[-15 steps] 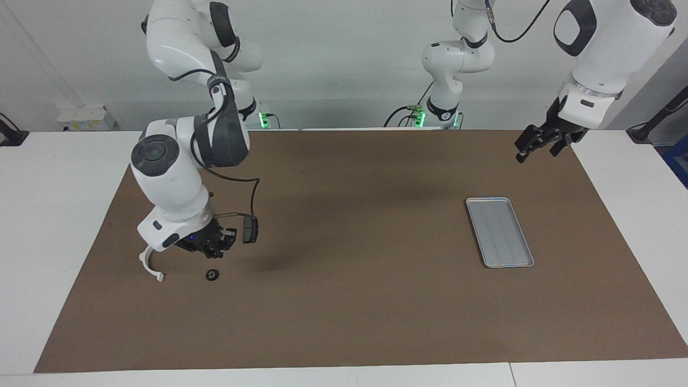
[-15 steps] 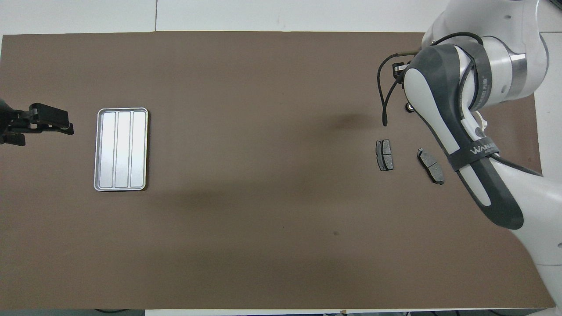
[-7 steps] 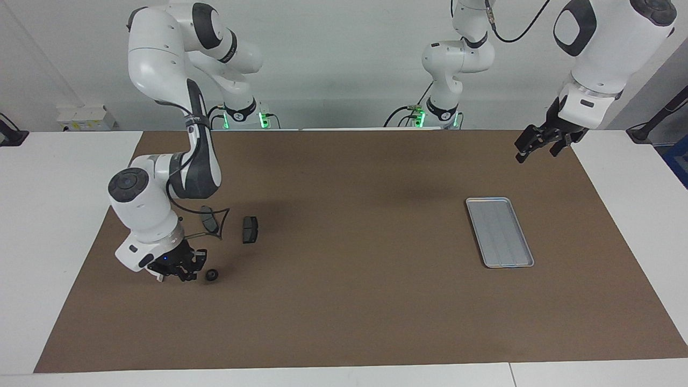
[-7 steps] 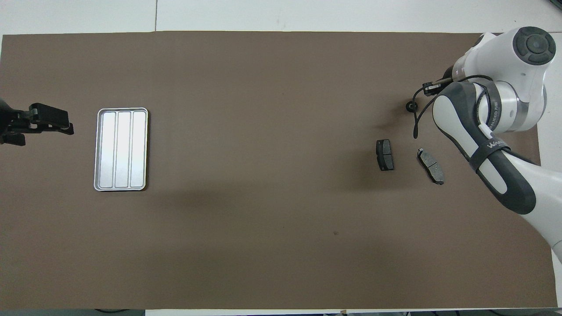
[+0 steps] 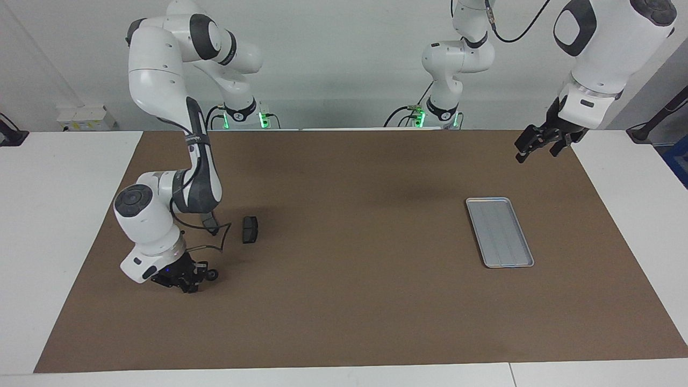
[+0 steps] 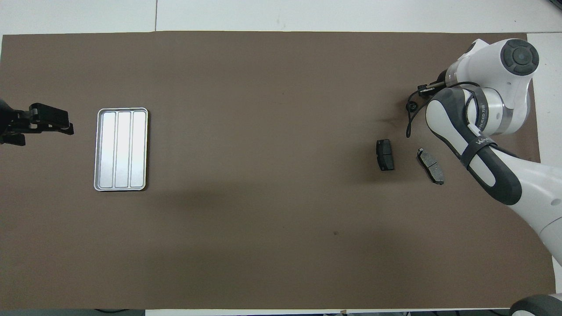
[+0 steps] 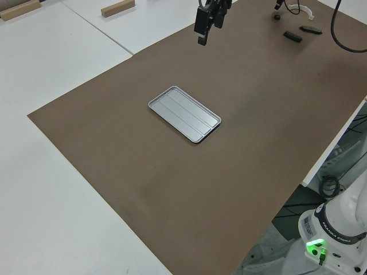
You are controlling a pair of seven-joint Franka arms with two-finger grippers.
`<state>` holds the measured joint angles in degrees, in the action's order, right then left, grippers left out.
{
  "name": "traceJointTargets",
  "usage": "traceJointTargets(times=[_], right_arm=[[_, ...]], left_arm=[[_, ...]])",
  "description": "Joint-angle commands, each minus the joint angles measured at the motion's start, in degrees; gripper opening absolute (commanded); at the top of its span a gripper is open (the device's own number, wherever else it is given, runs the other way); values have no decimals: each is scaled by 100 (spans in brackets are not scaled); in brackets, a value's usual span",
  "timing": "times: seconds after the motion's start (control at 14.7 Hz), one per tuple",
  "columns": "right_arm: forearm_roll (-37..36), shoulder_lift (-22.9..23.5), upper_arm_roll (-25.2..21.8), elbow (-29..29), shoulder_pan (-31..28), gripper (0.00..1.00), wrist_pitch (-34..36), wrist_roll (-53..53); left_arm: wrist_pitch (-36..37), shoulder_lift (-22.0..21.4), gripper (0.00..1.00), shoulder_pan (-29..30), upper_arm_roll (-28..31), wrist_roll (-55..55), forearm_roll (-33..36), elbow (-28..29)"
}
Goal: Place bearing gear from tray to pile
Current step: 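Carry the second gear beside the first gear and release it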
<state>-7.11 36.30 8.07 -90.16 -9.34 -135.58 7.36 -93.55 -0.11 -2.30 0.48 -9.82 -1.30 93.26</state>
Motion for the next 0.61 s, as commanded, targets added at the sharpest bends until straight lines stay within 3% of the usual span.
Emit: traceJointTargets(times=[0.0, 0.2, 0.27, 0.34, 0.54], right_arm=[[17, 62, 72, -150, -138, 0, -275, 143], [26, 62, 72, -151, -138, 0, -232, 134], [26, 62, 72, -151, -138, 74, -249, 125], [26, 44, 72, -142, -138, 100, -215, 117], [35, -183, 63, -81, -59, 100, 197, 64]], left_arm=[[65, -139, 100, 19, -13, 76, -28, 105], [65, -130, 100, 19, -13, 85, -28, 105], [65, -130, 100, 19, -13, 76, -28, 105], [65, -130, 100, 19, -13, 85, -28, 96], [65, -130, 100, 19, -13, 76, -28, 96]])
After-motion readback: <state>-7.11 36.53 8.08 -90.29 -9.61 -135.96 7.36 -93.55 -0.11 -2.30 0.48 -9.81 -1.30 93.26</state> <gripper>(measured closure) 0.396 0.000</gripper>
